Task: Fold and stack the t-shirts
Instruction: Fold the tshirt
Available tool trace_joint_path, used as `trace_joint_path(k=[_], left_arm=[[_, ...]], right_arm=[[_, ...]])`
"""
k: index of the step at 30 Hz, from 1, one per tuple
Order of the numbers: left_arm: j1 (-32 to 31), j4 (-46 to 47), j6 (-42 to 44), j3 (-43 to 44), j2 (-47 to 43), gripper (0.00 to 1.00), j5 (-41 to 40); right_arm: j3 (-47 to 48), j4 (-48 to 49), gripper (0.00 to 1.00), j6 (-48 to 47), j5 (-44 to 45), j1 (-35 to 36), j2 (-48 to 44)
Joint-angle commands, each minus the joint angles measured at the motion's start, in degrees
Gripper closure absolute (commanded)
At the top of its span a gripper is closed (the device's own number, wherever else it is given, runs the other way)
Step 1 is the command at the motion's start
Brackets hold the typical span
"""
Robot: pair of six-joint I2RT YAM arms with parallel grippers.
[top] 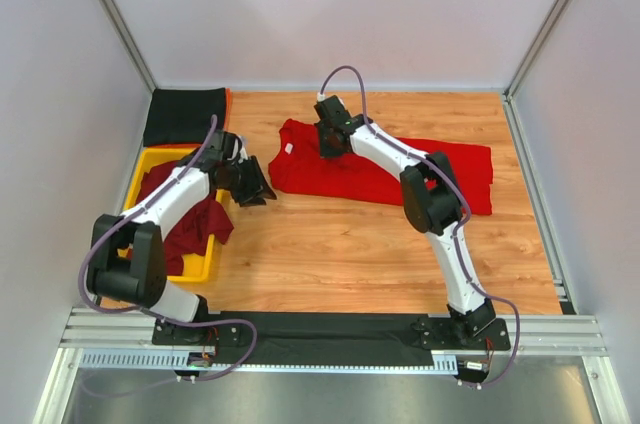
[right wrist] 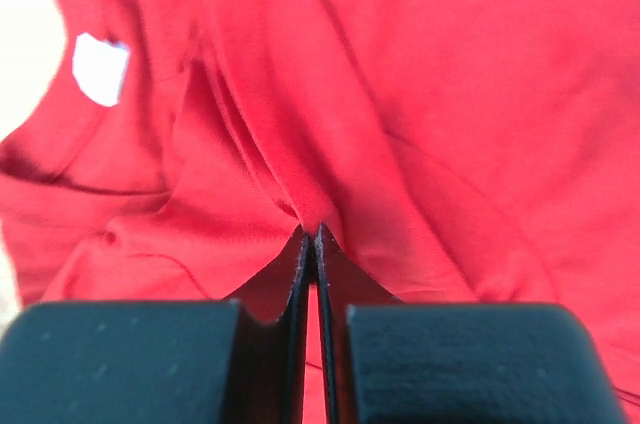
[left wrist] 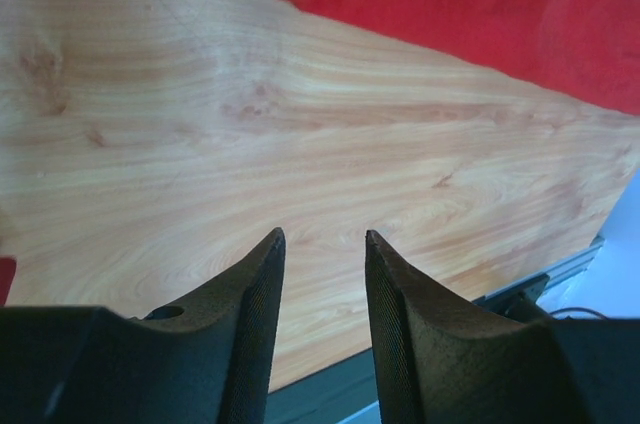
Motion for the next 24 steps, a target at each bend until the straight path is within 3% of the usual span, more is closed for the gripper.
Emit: trace_joint_path(k=[1, 8, 13, 19, 21, 22, 24], left_arm=[[0.3, 6.7, -2.8, -0.5, 4.1, 0.55, 1.6], [-0.7, 5.8, -1.6, 5.5, 12.8, 0.55, -1.4], [-1.1, 5.6, -0.9, 11.0, 16.3, 0.56, -3.0], [-1.3, 6.5, -1.9, 13.1, 19.1, 0.58, -1.8], [-1.3, 8.9, -2.1, 12.7, 19.8, 0.58, 0.4], [-1.4, 10.0, -2.0, 12.8, 20.1, 0.58, 1.4], [-1.5, 12.0, -1.8, 13.8, 20.8, 0.58, 4.1]], right_arm=[[2.5, 2.8, 0.96, 0.2, -4.8, 0.7, -3.0], [2.4, 3.7, 0.91, 0.8, -9.4, 0.8, -2.3], [2.5, 3.0, 0.83, 0.2, -6.6, 0.8, -2.4], [2.1, 1.9, 0.82, -2.1, -3.3, 1.0, -3.1], [2.0, 2.0, 0.85, -2.5, -2.8, 1.0, -3.3], [2.0, 2.2, 0.93, -2.8, -2.7, 1.0, -3.5], [2.1, 2.2, 0.97, -3.1, -2.1, 0.9, -3.6]])
